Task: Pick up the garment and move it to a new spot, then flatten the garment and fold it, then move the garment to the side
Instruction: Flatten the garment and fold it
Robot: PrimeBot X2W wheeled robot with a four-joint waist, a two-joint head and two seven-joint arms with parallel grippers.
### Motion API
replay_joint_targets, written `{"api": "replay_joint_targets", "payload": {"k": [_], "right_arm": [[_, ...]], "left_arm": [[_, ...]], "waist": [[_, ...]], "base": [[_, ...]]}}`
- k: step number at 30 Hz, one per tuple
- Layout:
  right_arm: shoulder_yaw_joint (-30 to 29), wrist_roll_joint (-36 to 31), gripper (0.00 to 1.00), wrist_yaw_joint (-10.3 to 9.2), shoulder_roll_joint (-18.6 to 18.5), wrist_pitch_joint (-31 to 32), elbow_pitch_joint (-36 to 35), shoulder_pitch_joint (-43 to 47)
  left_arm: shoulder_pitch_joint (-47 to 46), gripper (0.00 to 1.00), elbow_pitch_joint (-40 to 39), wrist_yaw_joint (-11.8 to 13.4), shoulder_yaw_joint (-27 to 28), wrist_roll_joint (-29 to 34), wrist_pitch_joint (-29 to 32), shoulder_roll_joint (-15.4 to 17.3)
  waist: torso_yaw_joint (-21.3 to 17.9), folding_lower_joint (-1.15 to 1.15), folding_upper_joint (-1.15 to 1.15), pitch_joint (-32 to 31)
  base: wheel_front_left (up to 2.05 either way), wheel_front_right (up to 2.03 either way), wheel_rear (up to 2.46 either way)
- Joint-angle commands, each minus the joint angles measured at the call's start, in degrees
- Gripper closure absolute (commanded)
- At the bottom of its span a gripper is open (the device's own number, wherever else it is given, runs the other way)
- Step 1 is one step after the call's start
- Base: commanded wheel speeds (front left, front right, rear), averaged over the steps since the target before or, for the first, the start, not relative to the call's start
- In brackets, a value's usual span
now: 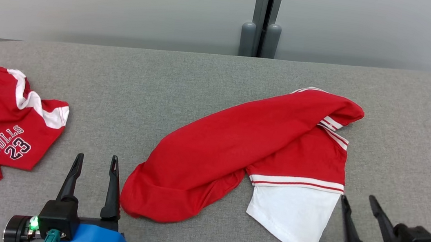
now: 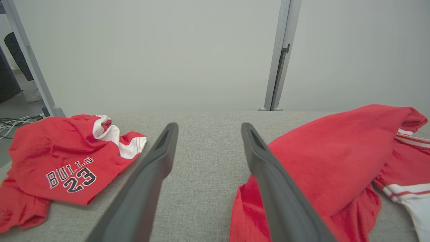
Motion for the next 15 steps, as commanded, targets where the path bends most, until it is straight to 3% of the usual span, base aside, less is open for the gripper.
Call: {"api": "replay_joint_targets", "payload": {"k": [1,8,15], "right_arm": [[-0.26,-0.48,0.00,0.01,0.42,-0.18,-0.80,1.71],[-0.50,-3.38,0.00,0.01,3.50,-0.18,-3.31,6.65],[-0.32,-4.61,0.00,0.01,4.11,-0.19,-1.41,5.90]], "left_arm": [[0.51,0.00,-0.09,0.04,0.18,0.00,-0.02,0.00],[1.21,0.00,-0.26,0.20,0.52,0.32,-0.02,0.00],[1.32,0.00,-0.31,-0.05,0.35,0.56,-0.02,0.00]], "waist": [[-0.01,0.01,0.01,-0.23],[-0.26,0.01,0.01,-0.94],[-0.17,0.01,0.01,-1.12]], "base": [[0.00,0.00,0.00],[0.00,0.00,0.00],[0.00,0.00,0.00]]}}
